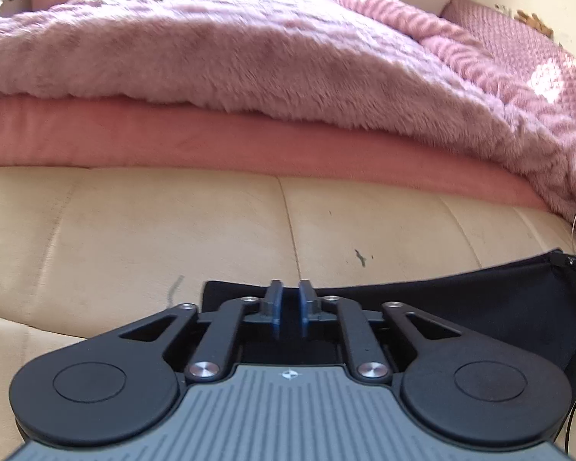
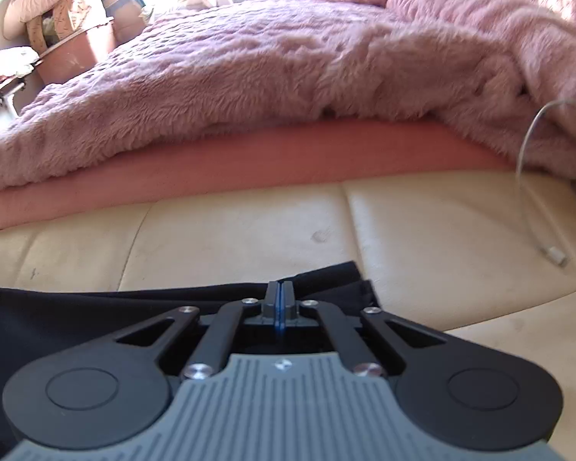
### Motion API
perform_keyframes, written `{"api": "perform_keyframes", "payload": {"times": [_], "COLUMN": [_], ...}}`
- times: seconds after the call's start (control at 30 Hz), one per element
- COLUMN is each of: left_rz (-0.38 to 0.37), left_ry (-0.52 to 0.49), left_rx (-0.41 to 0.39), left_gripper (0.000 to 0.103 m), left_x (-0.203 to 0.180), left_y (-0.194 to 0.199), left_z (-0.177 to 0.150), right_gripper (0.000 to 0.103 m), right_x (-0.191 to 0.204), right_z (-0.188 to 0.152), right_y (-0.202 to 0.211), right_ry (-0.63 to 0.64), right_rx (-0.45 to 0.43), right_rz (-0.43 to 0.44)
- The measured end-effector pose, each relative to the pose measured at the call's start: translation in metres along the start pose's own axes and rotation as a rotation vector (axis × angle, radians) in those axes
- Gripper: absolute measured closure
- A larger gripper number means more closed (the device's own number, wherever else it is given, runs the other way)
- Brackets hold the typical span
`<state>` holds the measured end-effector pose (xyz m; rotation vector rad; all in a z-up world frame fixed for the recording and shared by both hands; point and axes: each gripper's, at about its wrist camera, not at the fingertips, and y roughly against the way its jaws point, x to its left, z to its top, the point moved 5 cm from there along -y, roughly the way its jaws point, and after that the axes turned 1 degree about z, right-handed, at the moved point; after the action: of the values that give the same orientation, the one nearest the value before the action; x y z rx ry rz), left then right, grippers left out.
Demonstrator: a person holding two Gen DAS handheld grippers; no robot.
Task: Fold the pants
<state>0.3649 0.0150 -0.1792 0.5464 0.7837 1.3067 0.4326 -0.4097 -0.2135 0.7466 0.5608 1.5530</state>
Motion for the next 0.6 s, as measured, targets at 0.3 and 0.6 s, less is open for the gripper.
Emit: {"api": "perform_keyframes", "payload": {"times": [0.3,0.6], "left_rz": [-0.046,-0.230], "left_ry": [0.162,0.338], "left_rx": [0.021,0.026], "left_gripper": [0.049,0.045], "left_x": [0.041,0.065], "left_y": [0.031,0.026], "left_z": [-0.039,-0.060], "right_gripper": [0.087,0.086], "right_x": [0.059,0.110], "right_z": [-0.034,-0.077], "right_y": [0.045,0.061], "right_ry": [-0.020,-0.033], "right_rx": [-0.029,0.022], "right_rz": [0.164,0.291]}}
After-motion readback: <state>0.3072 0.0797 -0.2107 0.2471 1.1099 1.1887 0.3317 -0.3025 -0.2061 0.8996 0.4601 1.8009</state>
